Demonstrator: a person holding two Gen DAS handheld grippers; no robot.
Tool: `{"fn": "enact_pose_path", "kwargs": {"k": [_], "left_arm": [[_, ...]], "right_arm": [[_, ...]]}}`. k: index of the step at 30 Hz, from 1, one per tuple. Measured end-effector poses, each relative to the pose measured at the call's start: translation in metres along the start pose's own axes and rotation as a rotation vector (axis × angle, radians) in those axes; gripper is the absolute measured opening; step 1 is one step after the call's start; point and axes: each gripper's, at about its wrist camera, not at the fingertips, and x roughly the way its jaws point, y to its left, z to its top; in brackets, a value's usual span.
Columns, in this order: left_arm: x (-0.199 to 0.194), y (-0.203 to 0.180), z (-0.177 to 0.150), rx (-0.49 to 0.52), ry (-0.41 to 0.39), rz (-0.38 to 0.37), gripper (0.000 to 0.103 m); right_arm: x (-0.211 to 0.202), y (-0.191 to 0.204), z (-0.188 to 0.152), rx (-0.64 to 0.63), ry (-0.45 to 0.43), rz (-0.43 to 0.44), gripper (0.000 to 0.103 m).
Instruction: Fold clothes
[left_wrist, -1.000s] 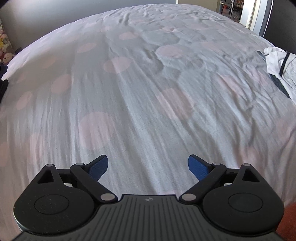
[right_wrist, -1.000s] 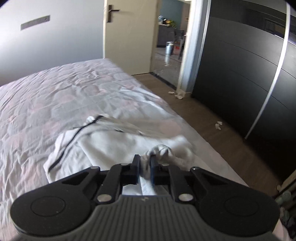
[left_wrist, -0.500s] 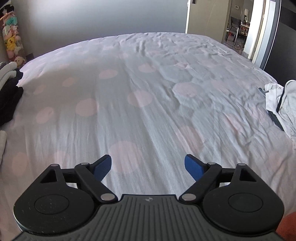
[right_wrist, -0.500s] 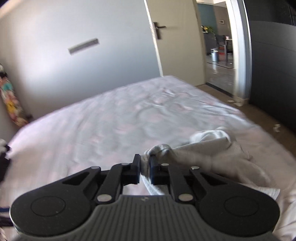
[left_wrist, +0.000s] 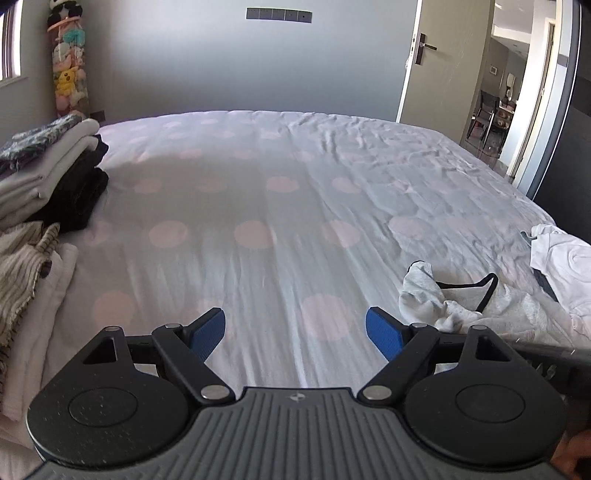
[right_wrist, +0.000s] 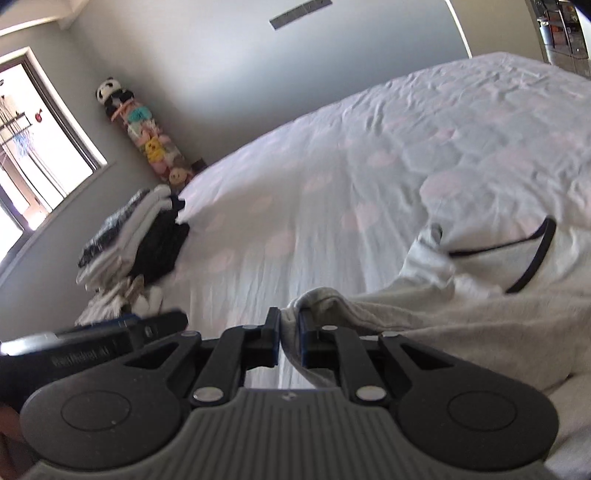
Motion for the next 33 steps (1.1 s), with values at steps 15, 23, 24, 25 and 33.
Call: {"fn": "enact_pose_path", "kwargs": {"k": [15,23,24,25,33], "left_arm": [[0.014,-0.044,-0.026,0.068,0.075,-0.16,0.096],[0.043,-0.114,-0.027,0.152,0.152,-0.266,0.096],[0.049,-0.123,-0.029,0.173,0.162,-0.271,0.096],[0.055,-0.131,-0.032,0.192,0.173,-0.277,0.096],[0.099,-0.177,-0.057,0.304,0.252,-0.319,0.096]], "right_arm": [[-0.073,-0.032,-0.029,-0.098,-0.018,-0.259,0.051],[-0.105,-0.103,0.007,-0.054,-0.079,-0.512,0.067],[-0.108,-0.109,0.012,-0.062,-0.084,-0.532,0.068],[-0.111,-0.116,0.016,-0.073,-0.087,-0.554,0.069],[-0.114,-0.207,0.032,-0.04,-0.003,-0.672,0.072]]}}
